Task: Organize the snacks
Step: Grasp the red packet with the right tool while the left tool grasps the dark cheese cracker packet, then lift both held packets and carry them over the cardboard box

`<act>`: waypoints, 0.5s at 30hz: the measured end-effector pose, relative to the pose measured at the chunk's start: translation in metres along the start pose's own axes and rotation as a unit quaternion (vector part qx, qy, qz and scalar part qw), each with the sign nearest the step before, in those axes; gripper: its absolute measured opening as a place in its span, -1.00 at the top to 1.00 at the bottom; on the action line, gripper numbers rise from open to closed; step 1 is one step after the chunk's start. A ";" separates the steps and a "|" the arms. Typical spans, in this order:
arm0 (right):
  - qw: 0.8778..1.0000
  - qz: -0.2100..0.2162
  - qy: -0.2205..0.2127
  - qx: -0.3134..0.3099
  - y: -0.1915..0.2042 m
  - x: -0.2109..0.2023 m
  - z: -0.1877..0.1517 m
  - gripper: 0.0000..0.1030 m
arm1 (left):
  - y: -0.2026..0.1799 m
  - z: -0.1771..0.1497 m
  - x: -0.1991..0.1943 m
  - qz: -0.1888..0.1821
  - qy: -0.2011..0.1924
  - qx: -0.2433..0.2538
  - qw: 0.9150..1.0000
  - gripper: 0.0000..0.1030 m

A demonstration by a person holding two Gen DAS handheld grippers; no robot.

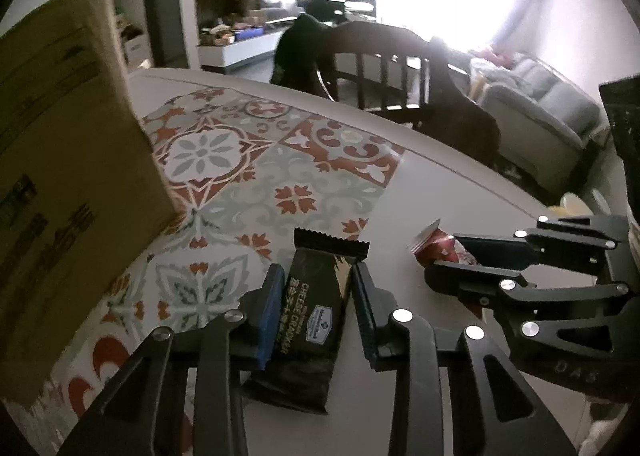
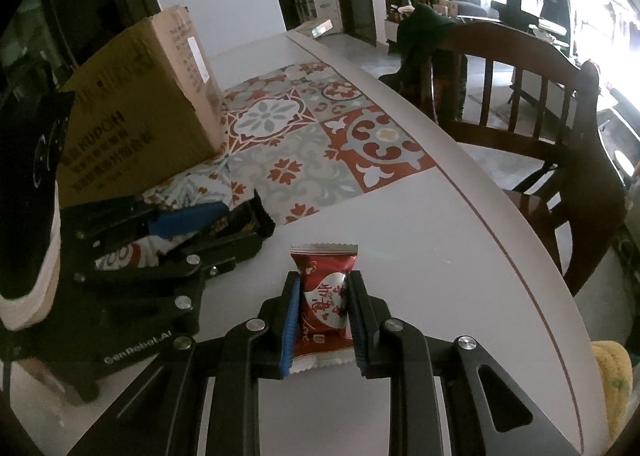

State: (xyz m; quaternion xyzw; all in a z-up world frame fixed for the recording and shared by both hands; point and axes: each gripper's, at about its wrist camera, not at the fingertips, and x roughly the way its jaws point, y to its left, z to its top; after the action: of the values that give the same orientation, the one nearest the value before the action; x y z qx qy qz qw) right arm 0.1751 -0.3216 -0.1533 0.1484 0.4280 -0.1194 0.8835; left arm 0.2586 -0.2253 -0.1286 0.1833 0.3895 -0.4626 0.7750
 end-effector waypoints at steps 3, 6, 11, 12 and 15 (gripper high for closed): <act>1.000 0.001 -0.004 -0.001 0.000 -0.003 0.001 0.53 | 0.002 0.000 -0.005 0.002 0.000 -0.026 1.000 0.35; 1.000 0.005 -0.009 0.000 0.000 -0.006 0.001 0.53 | 0.001 -0.001 -0.013 0.016 -0.010 -0.040 0.999 0.35; 1.000 0.012 -0.017 -0.003 0.002 -0.013 0.003 0.53 | 0.000 -0.002 -0.031 0.039 -0.029 -0.058 0.997 0.35; 1.000 0.014 -0.020 -0.004 0.002 -0.015 0.003 0.53 | 0.000 -0.002 -0.035 0.042 -0.033 -0.060 0.997 0.35; 0.999 0.020 -0.027 -0.009 0.005 -0.021 0.005 0.53 | 0.000 -0.003 -0.049 0.052 -0.048 -0.070 0.995 0.35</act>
State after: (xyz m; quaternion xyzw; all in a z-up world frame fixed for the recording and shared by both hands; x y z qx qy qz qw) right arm 0.1676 -0.3165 -0.1330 0.1458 0.4019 -0.1017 0.8983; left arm 0.2439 -0.1954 -0.0928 0.1260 0.3729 -0.4013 0.8271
